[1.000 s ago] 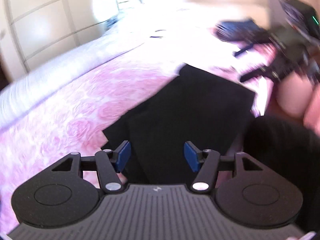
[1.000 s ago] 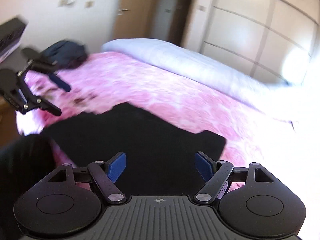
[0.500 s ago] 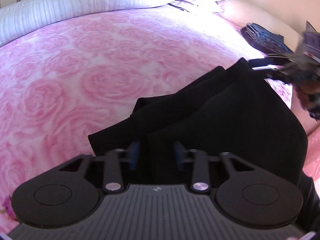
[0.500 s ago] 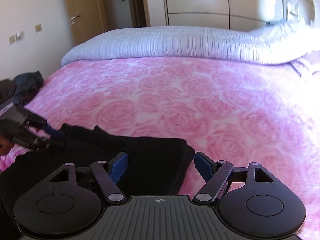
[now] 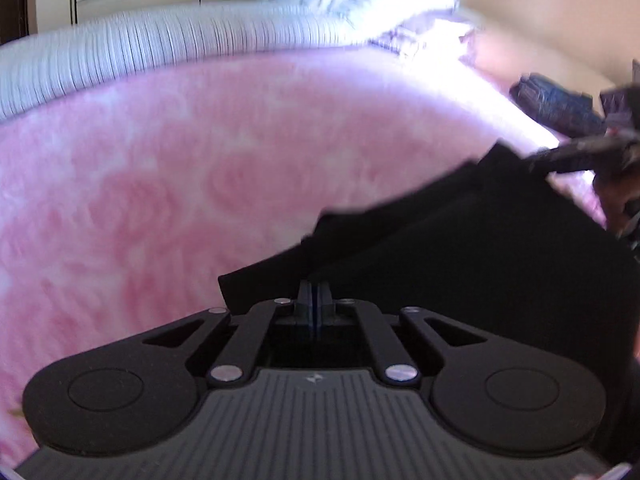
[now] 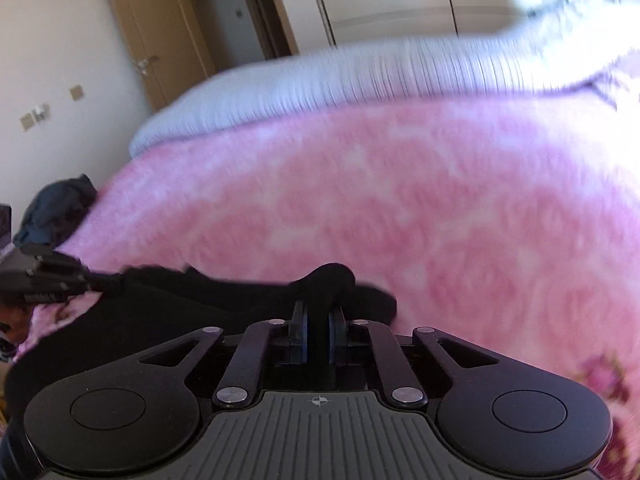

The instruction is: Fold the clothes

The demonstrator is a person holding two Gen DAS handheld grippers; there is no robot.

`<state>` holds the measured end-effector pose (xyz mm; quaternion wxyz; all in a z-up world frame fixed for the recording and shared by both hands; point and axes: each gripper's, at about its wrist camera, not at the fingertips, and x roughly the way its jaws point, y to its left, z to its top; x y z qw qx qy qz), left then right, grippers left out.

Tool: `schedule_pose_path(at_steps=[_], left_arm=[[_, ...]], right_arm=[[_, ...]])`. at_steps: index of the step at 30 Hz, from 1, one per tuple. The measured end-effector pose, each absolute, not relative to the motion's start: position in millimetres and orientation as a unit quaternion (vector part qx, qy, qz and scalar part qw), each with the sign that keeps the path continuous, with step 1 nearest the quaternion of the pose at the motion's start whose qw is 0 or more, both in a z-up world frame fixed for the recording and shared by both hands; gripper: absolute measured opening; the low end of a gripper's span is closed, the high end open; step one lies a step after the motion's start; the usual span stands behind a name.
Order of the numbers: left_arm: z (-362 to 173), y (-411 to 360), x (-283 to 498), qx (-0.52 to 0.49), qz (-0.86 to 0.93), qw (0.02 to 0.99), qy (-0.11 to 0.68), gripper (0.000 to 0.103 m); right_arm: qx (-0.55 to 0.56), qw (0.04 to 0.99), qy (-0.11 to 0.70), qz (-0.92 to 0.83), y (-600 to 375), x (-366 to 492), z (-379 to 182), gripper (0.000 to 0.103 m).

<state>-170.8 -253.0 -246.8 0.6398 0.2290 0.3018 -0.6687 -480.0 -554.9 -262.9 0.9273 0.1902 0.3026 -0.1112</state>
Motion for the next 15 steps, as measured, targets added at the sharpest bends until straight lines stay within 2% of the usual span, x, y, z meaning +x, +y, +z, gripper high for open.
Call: schedule_pose_path(at_steps=[3,5,9,15], left_arm=[[-240,-251,-168,0.216,-0.669,0.64,0.31,0.004],[-238,-249,-162,0.206,-0.67,0.637,0.32,0.005],[-238,-247,-156,0.201,-0.673,0.632,0.327,0.004],[-235,-250,-158,0.202,-0.682,0.622,0.329,0.003]], right_arm=[[0.195,0.924,0.307,-0.115,-557,-484,-260,0.017],[0.171,0.928,0.305,-0.134,-552,-491,-249,0.034],[0.054,0.952,0.274,-0.124,-517,-493,-216,0.04],[0.006,0.933,0.359,0.028,-492,-433,-221,0.043]])
